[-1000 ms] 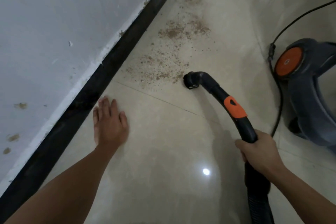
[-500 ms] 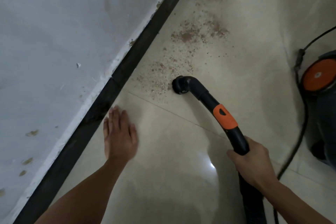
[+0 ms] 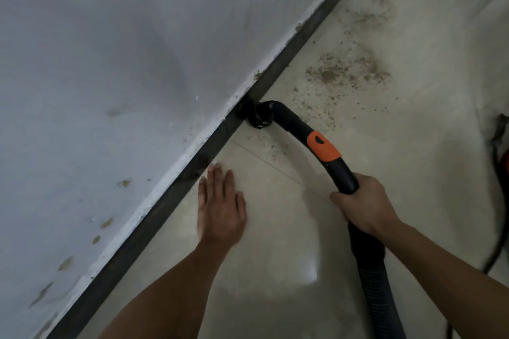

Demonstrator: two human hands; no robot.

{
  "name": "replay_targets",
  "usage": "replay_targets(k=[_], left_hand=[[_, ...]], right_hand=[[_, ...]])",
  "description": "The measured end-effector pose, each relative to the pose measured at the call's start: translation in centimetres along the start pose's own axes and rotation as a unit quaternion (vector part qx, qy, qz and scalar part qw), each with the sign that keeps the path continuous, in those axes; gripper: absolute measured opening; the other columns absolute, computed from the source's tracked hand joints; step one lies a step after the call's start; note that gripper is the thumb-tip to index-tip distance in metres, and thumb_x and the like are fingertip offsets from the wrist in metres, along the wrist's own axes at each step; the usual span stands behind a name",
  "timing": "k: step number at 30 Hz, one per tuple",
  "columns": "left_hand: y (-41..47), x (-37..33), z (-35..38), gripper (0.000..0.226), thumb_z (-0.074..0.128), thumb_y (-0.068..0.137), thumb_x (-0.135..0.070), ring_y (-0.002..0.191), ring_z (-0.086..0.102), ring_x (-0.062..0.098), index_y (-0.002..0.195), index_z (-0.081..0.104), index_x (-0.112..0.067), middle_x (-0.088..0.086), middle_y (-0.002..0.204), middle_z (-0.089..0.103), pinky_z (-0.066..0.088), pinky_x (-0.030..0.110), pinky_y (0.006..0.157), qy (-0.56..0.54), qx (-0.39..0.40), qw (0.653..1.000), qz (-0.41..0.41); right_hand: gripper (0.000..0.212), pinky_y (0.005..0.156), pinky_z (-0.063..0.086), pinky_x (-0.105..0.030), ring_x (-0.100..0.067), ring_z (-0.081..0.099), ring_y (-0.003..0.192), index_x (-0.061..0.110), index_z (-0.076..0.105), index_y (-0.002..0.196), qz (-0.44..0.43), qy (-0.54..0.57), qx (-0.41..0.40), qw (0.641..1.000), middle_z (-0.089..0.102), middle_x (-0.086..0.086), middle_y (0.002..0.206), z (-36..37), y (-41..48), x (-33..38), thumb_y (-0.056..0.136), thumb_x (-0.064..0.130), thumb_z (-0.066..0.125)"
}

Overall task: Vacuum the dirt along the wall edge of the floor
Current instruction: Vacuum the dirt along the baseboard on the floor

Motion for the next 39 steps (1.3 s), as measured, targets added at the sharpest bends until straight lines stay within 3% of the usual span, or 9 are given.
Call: replay_targets(k=[7, 11, 16, 21, 27, 32, 39], left_hand=[[0.1, 0.1, 0.1, 0.061, 0.023, 0.097, -0.036, 0.147, 0.018, 0.032, 0.146, 0.038, -0.003, 0.021, 0.157, 0.024, 0.013, 0.047, 0.117, -0.011, -0.001, 1.0, 0.005], [0.1, 0.1, 0.1, 0.062, 0.02, 0.097, -0.036, 0.148, 0.016, 0.032, 0.146, 0.037, -0.002, 0.021, 0.157, 0.023, 0.012, 0.048, 0.118, -0.019, 0.005, 1.0, 0.005], [0.1, 0.0, 0.1, 0.063, 0.018, 0.096, -0.037, 0.148, 0.014, 0.032, 0.147, 0.036, -0.002, 0.022, 0.157, 0.022, 0.013, 0.049, 0.119, -0.024, 0.011, 1.0, 0.003], [0.2, 0.0, 0.1, 0.062, 0.022, 0.096, -0.035, 0.148, 0.017, 0.032, 0.145, 0.038, -0.002, 0.022, 0.156, 0.024, 0.012, 0.048, 0.118, -0.019, 0.003, 1.0, 0.003], [0.1, 0.0, 0.1, 0.061, 0.02, 0.098, -0.037, 0.149, 0.011, 0.03, 0.148, 0.032, -0.003, 0.02, 0.158, 0.019, 0.008, 0.046, 0.119, -0.009, 0.005, 1.0, 0.001], [0.2, 0.0, 0.2, 0.06, 0.021, 0.099, -0.037, 0.149, 0.012, 0.03, 0.148, 0.032, -0.003, 0.02, 0.158, 0.019, 0.011, 0.047, 0.119, 0.003, 0.013, 1.0, -0.001], [0.1, -0.3, -0.2, 0.061, 0.027, 0.097, -0.034, 0.149, 0.013, 0.03, 0.146, 0.036, 0.0, 0.021, 0.158, 0.02, 0.014, 0.049, 0.119, -0.007, 0.025, 1.0, 0.002]], right_hand=[[0.013, 0.039, 0.042, -0.022, -0.019, 0.054, 0.04, 0.011, 0.061, 0.084, 0.015, -0.065, 0.021, 0.998, 0.061, -0.012, 0.06, -3.3, -1.2, -0.4, 0.077, 0.005, 0.07], [0.017, 0.043, 0.046, -0.028, -0.02, 0.056, 0.039, 0.012, 0.062, 0.086, 0.073, -0.078, -0.012, 0.994, 0.062, -0.012, 0.053, -7.3, -3.9, -4.0, 0.076, 0.001, 0.072], [0.022, 0.045, 0.048, -0.034, -0.022, 0.055, 0.04, 0.012, 0.062, 0.089, 0.124, -0.065, 0.014, 0.99, 0.06, -0.011, 0.048, -8.5, -6.8, -7.1, 0.076, -0.004, 0.071], [0.024, 0.04, 0.045, -0.024, -0.014, 0.054, 0.038, 0.018, 0.061, 0.085, 0.075, -0.042, 0.045, 0.995, 0.059, -0.006, 0.052, -5.1, -6.1, -5.8, 0.077, -0.004, 0.069], [0.017, 0.05, 0.05, -0.035, -0.025, 0.06, 0.052, 0.017, 0.059, 0.077, -0.002, -0.058, 0.048, 0.997, 0.061, -0.01, 0.064, -1.7, -2.4, -2.2, 0.075, 0.007, 0.073], [0.016, 0.054, 0.054, -0.041, -0.027, 0.063, 0.055, 0.015, 0.063, 0.086, -0.032, -0.071, 0.073, 0.994, 0.064, -0.011, 0.067, -0.9, -0.3, -0.6, 0.073, 0.012, 0.073], [0.018, 0.049, 0.05, -0.038, -0.026, 0.062, 0.05, 0.015, 0.061, 0.076, 0.08, -0.073, 0.003, 0.994, 0.062, -0.01, 0.058, -8.3, -2.5, -6.7, 0.074, 0.005, 0.075]])
Point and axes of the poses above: each hand's wrist, its own y-axis towards the middle knuckle, its own z-axis out of the palm, x = y × z, the point moved 5 cm from there along y, towards the middle knuckle
